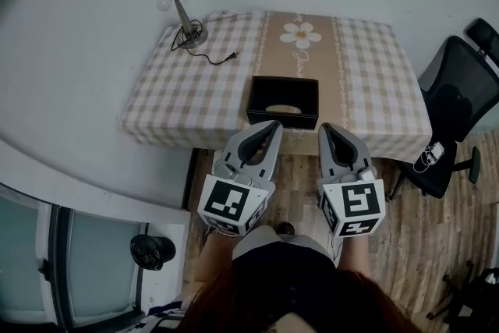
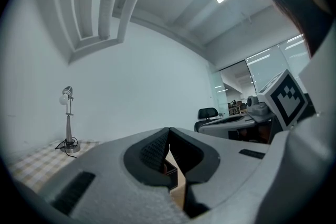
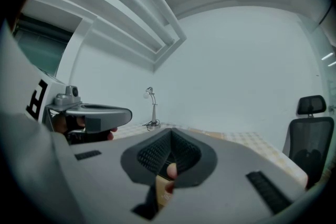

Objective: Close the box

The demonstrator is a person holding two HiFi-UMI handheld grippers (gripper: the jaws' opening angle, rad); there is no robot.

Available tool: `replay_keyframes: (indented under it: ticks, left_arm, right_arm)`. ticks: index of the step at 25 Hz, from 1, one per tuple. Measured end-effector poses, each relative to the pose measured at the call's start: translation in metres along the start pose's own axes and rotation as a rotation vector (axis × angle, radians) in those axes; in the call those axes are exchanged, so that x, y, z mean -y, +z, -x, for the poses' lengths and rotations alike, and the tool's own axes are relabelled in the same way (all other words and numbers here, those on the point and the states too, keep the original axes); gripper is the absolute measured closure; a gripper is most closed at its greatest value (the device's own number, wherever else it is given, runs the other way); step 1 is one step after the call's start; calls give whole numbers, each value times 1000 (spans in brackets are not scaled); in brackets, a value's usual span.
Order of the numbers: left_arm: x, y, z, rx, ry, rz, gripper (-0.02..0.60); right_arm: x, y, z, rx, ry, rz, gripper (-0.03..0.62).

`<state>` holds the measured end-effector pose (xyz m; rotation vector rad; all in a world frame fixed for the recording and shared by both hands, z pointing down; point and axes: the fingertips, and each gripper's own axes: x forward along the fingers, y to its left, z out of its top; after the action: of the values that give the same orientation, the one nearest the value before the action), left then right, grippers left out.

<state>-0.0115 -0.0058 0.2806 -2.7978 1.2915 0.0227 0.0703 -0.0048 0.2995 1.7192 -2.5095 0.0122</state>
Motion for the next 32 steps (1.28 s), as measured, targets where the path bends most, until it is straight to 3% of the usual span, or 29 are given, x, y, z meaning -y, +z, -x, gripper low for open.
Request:
replay_keyframes:
  ticks: [5,15,32]
  left_arm:
    - [-2,-4,0,-16,23,8,554]
    - [-13,-11,-7,-24,40,-63,554]
    - [-48,-16,-41,-42,67,-15,554]
  right_arm:
    - [3,-3,-2,-5,17,-6,577]
    - [10,-9,-10,-10,34,-23,577]
    - [32,-11,-54,-37,36,-5,577]
